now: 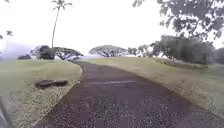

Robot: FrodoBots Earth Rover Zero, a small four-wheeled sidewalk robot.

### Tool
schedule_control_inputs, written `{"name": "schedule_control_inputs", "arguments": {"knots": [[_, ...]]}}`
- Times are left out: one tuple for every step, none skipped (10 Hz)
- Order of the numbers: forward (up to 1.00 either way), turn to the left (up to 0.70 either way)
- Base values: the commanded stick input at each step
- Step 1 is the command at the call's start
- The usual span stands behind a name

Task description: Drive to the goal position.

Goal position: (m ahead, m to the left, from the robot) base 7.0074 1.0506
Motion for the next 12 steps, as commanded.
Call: {"name": "schedule_control_inputs", "arguments": {"knots": [[0.70, 0.00], [0.70, 0.00], [0.70, -0.04], [0.70, -0.28], [0.70, -0.30], [0.70, 0.00], [0.70, 0.00], [0.70, 0.00], [0.70, 0.00], [0.70, 0.00], [0.70, 0.00], [0.70, 0.00]]}}
